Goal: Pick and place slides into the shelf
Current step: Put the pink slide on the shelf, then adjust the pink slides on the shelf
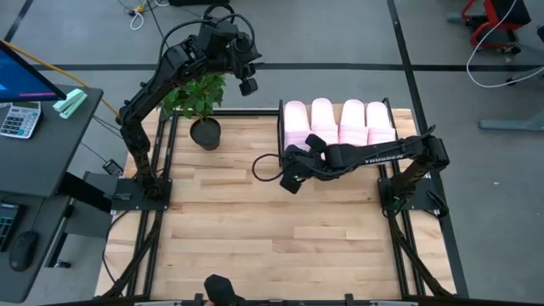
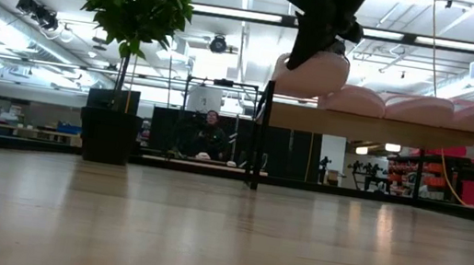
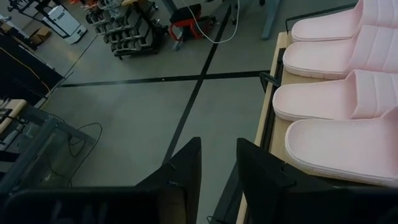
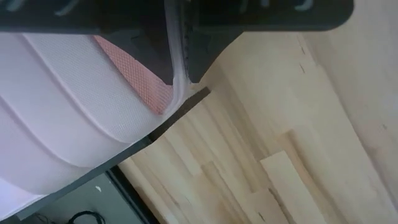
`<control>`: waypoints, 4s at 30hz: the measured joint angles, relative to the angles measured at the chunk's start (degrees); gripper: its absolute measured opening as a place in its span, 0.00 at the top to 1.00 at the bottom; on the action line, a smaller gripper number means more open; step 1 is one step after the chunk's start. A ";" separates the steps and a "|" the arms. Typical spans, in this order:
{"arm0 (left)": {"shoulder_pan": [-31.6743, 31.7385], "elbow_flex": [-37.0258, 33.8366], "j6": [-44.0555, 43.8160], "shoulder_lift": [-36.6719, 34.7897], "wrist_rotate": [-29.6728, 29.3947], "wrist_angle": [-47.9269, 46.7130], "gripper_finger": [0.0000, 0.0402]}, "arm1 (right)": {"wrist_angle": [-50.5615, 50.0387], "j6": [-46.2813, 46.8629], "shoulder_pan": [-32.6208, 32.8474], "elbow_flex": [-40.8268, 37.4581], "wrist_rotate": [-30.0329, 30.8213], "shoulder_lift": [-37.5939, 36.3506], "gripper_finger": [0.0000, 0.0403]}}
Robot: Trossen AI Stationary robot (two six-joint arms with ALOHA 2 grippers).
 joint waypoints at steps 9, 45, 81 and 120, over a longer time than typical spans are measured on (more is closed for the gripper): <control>0.00 0.00 0.01 0.00 0.00 0.04 0.73 | -2.74 -0.35 -0.91 1.90 -2.04 0.14 0.93; 0.00 0.00 -0.12 0.00 0.00 -1.29 0.73 | 4.03 1.50 -11.13 1.44 -22.56 0.09 0.64; -0.02 0.00 -2.05 0.00 0.01 -5.21 0.73 | -2.55 -5.84 -18.59 9.09 -37.16 -1.75 0.66; -0.02 0.00 -4.69 0.00 0.02 -5.07 0.73 | -15.85 -26.76 -11.64 -4.70 -14.35 -8.94 0.55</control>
